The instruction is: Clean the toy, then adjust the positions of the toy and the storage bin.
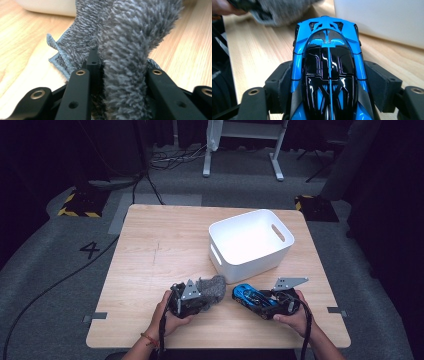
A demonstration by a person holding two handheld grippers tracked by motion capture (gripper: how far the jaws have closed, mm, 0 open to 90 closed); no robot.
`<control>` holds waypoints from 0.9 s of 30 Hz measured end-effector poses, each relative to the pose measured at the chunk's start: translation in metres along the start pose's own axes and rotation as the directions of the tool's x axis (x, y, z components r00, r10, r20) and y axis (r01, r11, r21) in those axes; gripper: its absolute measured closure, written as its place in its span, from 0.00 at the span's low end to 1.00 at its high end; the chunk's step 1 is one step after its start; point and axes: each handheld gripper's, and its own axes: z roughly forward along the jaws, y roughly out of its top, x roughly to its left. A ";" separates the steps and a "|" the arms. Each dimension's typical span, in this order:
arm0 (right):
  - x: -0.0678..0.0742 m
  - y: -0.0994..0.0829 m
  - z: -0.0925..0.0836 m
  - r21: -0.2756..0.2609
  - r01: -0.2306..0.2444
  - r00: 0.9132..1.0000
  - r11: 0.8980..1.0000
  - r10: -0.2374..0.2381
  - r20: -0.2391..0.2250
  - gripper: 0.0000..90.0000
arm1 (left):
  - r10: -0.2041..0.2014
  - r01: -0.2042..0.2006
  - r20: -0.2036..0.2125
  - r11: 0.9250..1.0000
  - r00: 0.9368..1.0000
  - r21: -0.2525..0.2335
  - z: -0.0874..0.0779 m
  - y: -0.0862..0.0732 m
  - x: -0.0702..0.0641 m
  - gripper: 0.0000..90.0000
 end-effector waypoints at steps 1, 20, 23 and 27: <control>0.000 0.001 -0.003 -0.009 -0.003 1.000 1.000 0.002 -0.003 0.31 | -0.002 0.002 0.004 1.000 1.000 0.014 0.002 -0.001 0.001 0.75; -0.006 0.009 -0.045 -0.086 0.038 0.997 0.996 -0.032 0.071 0.31 | -0.076 0.078 0.029 0.995 0.997 -0.064 -0.015 0.002 0.011 0.20; -0.006 0.009 -0.045 -0.079 0.045 0.996 0.996 -0.038 0.082 0.31 | -0.043 0.046 0.040 0.995 0.998 -0.086 -0.021 0.008 0.006 0.19; -0.007 0.008 -0.043 -0.064 0.051 0.995 0.997 -0.045 0.089 0.31 | -0.025 0.030 0.053 0.994 0.998 -0.100 -0.022 0.014 0.004 0.19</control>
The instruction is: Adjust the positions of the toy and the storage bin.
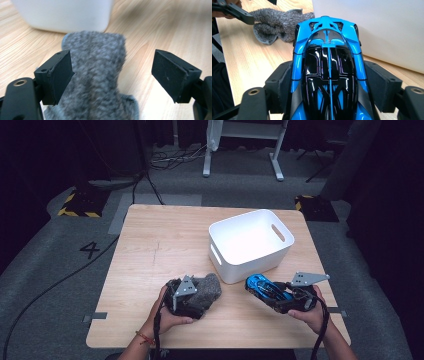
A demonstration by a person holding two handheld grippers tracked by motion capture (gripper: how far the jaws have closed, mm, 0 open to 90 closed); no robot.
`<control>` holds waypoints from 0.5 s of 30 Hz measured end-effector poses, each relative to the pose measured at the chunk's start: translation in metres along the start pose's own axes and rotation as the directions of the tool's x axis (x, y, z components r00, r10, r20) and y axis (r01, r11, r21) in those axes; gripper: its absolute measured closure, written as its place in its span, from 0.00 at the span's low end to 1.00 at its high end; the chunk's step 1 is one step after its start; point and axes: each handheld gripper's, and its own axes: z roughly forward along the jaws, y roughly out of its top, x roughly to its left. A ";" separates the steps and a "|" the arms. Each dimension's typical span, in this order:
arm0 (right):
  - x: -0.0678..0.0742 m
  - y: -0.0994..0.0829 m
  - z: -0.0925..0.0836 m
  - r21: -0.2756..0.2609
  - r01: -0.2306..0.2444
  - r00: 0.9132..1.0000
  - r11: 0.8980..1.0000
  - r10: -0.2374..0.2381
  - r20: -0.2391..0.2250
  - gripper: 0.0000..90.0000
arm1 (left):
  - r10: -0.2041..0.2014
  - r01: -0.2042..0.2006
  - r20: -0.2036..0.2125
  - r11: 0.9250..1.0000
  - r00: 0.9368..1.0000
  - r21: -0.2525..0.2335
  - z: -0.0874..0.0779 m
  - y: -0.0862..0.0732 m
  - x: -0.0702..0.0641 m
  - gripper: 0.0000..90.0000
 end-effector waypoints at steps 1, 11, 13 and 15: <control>-0.001 0.000 0.001 0.003 0.001 1.000 1.000 -0.001 0.002 0.31 | 0.003 -0.003 -0.001 1.000 1.000 0.000 0.001 0.001 -0.001 0.19; -0.012 -0.009 0.002 0.047 -0.012 0.999 0.999 0.010 0.039 0.31 | 0.101 -0.099 0.029 0.992 0.994 -0.076 0.007 0.054 -0.018 0.19; -0.015 -0.012 0.002 0.057 -0.014 0.999 0.998 0.011 0.049 0.31 | 0.139 -0.137 0.017 0.986 0.990 -0.091 0.014 0.072 -0.024 0.21; -0.019 -0.014 0.002 0.060 -0.028 0.998 0.998 0.025 0.058 0.31 | 0.153 -0.149 0.032 0.983 0.988 -0.103 0.022 0.089 -0.027 0.23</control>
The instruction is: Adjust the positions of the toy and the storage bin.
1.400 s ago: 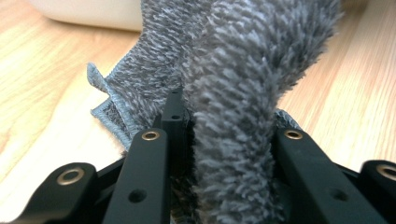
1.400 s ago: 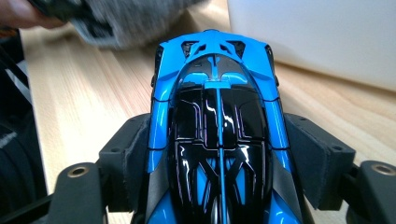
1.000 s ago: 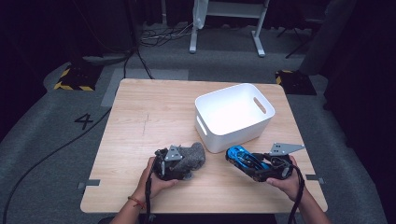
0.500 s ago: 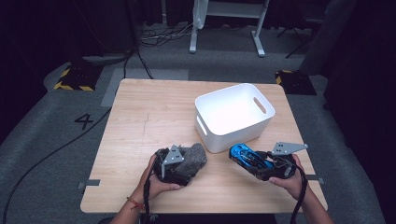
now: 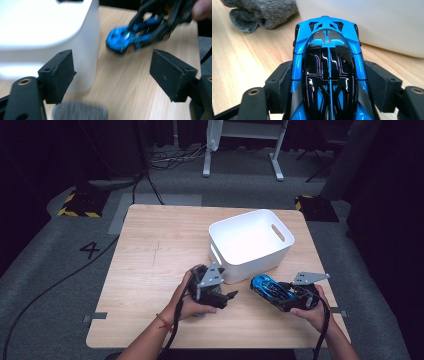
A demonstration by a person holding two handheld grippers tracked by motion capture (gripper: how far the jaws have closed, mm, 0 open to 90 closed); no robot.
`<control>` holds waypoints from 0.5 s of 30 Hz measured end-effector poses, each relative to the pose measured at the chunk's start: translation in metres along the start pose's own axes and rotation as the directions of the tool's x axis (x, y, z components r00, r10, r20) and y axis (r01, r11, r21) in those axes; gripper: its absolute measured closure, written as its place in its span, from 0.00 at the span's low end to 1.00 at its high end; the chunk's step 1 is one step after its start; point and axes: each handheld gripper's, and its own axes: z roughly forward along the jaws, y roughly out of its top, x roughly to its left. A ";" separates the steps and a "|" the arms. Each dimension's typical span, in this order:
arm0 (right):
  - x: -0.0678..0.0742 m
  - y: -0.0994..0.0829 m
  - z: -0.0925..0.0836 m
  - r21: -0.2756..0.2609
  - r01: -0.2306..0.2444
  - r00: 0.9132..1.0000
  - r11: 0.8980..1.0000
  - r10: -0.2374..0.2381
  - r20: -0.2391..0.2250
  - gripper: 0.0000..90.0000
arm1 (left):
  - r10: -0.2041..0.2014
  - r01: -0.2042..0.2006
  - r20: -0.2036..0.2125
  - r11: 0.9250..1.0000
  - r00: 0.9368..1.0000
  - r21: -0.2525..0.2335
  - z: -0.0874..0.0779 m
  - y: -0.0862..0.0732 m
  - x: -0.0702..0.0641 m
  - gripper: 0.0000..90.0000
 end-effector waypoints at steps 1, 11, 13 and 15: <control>-0.002 -0.001 0.000 0.002 -0.006 1.000 1.000 0.006 -0.002 0.31 | 0.007 -0.007 0.001 1.000 1.000 -0.003 0.005 0.007 0.000 0.25; -0.010 -0.009 -0.001 0.028 -0.020 1.000 0.999 0.019 0.009 0.31 | 0.039 -0.038 -0.020 0.997 0.999 0.069 0.047 0.042 0.012 0.49; -0.011 -0.010 -0.001 0.035 -0.020 1.000 0.999 0.019 0.011 0.31 | 0.037 -0.035 -0.013 0.994 0.999 0.100 0.051 0.043 0.017 0.58; -0.011 -0.011 -0.001 0.039 -0.018 1.000 0.999 0.017 0.011 0.31 | 0.024 -0.023 -0.005 0.993 1.000 0.119 0.054 0.043 0.023 0.71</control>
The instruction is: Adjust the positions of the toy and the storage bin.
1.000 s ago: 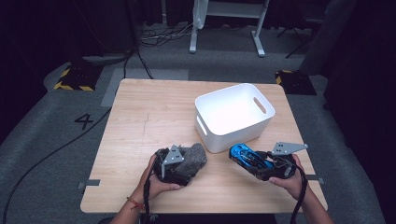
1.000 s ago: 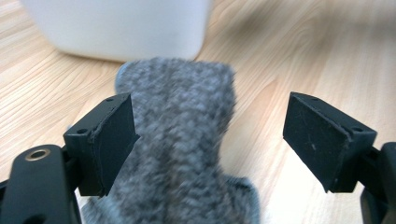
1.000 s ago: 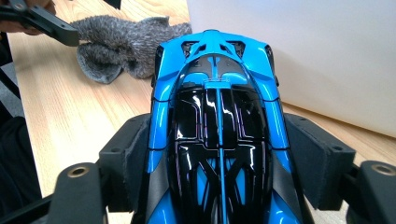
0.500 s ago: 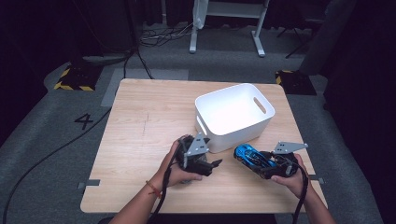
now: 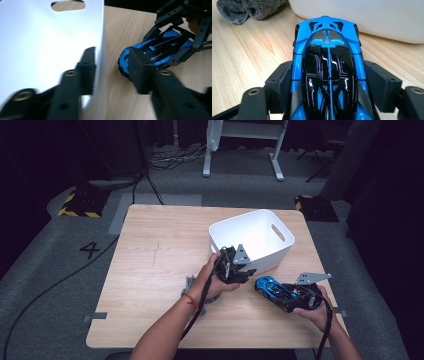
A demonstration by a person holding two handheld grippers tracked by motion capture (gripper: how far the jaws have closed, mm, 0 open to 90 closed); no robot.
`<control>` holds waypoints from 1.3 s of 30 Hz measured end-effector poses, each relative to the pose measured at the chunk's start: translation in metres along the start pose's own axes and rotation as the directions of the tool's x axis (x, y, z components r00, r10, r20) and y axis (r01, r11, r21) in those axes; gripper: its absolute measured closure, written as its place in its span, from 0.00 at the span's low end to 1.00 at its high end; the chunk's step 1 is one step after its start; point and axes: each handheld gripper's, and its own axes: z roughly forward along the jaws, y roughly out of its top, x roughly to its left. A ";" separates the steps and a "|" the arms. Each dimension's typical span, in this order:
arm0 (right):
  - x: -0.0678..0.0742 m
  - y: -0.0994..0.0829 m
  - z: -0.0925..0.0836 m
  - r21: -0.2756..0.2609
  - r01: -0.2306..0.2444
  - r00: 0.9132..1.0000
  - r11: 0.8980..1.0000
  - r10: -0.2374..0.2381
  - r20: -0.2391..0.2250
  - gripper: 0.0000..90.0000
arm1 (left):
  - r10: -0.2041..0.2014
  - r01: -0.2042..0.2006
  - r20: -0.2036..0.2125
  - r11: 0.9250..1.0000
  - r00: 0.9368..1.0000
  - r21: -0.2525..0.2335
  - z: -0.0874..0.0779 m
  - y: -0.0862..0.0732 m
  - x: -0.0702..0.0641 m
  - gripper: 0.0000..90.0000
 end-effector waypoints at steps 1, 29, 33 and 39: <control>0.000 0.000 0.000 0.000 -0.001 1.000 1.000 0.001 0.001 0.31 | 0.003 -0.003 0.009 1.000 1.000 0.013 0.001 0.000 0.003 0.77; 0.004 -0.005 -0.009 0.018 0.013 1.000 1.000 -0.012 -0.015 0.31 | 0.015 -0.019 0.088 0.999 0.996 0.045 -0.084 -0.067 0.038 0.80; 0.004 -0.005 -0.008 0.023 0.012 1.000 1.000 -0.011 -0.020 0.31 | -0.053 0.055 0.080 0.998 0.995 -0.013 -0.100 -0.073 0.042 0.51; 0.004 -0.005 -0.009 0.026 0.020 1.000 0.999 -0.019 -0.014 0.31 | -0.214 0.206 -0.042 0.968 0.976 -0.141 -0.118 -0.075 0.054 0.25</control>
